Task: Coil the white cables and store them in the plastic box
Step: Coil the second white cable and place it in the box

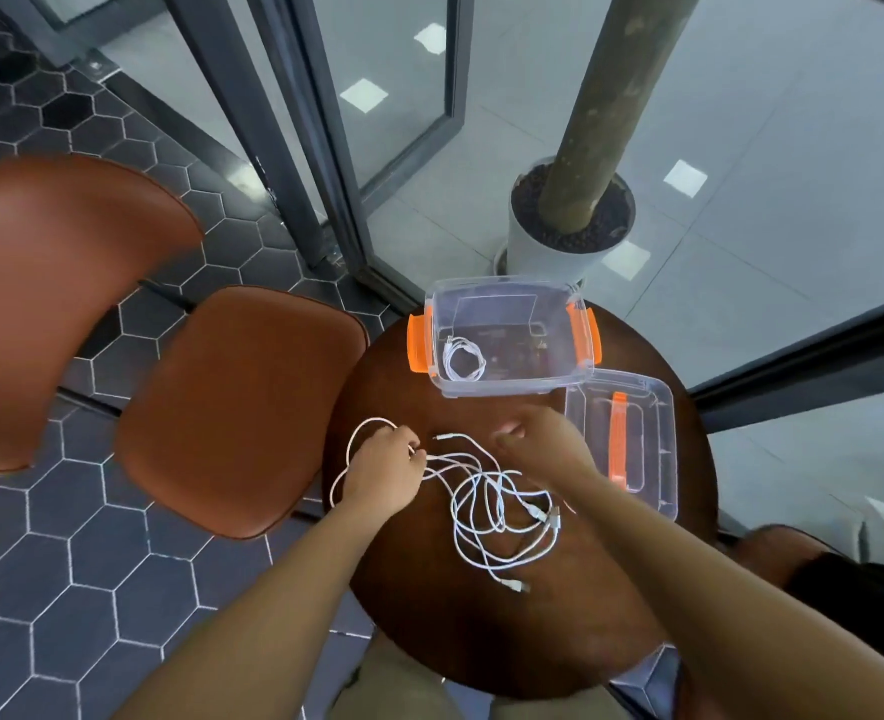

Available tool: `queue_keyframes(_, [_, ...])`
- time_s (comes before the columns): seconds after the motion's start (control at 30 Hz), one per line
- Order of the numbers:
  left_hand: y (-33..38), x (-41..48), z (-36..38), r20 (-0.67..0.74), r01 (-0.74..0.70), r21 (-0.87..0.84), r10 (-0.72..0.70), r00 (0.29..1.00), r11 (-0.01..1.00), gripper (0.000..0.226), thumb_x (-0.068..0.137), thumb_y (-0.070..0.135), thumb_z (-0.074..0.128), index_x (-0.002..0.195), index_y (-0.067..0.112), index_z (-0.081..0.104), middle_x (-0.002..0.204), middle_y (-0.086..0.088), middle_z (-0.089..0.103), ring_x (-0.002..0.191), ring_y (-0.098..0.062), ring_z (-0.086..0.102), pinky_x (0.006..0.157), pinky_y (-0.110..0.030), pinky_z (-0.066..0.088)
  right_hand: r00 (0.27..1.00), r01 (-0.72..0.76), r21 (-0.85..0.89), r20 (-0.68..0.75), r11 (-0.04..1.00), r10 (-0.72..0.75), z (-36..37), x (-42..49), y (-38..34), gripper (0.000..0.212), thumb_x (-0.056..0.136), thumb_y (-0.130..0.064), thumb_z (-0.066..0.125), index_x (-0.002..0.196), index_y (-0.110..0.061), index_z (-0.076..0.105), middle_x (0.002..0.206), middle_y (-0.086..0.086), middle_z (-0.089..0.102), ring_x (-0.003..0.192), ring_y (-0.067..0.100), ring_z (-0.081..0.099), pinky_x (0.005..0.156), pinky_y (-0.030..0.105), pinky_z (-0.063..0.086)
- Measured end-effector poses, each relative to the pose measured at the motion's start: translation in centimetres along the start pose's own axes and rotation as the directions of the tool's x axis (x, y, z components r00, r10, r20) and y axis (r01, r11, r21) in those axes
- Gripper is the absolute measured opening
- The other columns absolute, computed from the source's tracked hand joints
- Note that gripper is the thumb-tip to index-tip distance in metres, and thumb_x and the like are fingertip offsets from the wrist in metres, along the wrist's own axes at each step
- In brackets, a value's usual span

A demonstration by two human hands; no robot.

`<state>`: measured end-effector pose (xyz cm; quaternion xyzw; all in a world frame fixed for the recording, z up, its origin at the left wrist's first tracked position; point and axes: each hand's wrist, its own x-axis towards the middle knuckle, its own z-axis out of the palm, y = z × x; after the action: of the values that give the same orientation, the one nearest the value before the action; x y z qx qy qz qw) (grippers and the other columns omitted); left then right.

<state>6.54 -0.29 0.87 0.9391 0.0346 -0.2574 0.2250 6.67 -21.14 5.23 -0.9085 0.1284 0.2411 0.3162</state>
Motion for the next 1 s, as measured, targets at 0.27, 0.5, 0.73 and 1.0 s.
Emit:
queue_keyframes(0.27, [1.6,-3.4,5.0,0.337,0.364,-0.572,-0.194,0.921,0.735,0.012,0.084,0.027,0.056,0.080,0.016,0.061,0.071,-0.006,0.057,0.062,-0.022,0.054,0.061,-0.033,0.042,0.969,-0.087,-0.293,0.198,0.952,0.150,4.6,-3.0,2.9,0.020,0.083,-0.044,0.070,0.086,-0.025,0.073,0.085,-0.005,0.074,0.079,0.018,0.069,0.071,0.030,0.056])
queue_keyframes(0.5, [0.5,-1.2,7.7,0.338,0.388,-0.520,-0.234,0.911,0.761,0.024,0.070,0.024,0.048,0.077,0.016,0.069,0.070,-0.007,0.067,0.068,-0.034,0.061,0.066,-0.041,0.050,0.982,-0.089,-0.157,0.150,0.984,0.112,5.6,-3.0,4.7,0.022,0.082,-0.039,0.071,0.101,-0.029,0.071,0.106,-0.009,0.067,0.081,0.013,0.065,0.066,0.028,0.053])
queue_keyframes(0.73, [2.0,-3.2,5.3,0.425,0.365,-0.507,-0.142,0.894,0.781,0.039,0.087,0.006,0.050,0.114,0.027,0.068,0.105,-0.005,0.065,0.099,-0.022,0.064,0.089,-0.039,0.052,0.990,-0.111,-0.047,0.078,0.993,0.115,6.0,-3.7,5.1,0.014,0.089,-0.029,0.065,0.094,-0.026,0.078,0.103,-0.005,0.075,0.093,0.019,0.068,0.073,0.027,0.049])
queue_keyframes(1.0, [6.7,-4.3,0.5,0.462,0.494,-0.756,-0.185,0.867,0.429,0.042,0.104,0.042,0.044,0.093,0.008,0.067,0.080,-0.012,0.064,0.072,-0.022,0.060,0.065,-0.029,0.049,0.996,0.027,0.260,-0.090,0.965,-0.003,0.2,-6.1,3.7,0.008,0.093,-0.023,0.067,0.093,-0.024,0.074,0.075,-0.014,0.069,0.073,0.014,0.071,0.069,0.031,0.059])
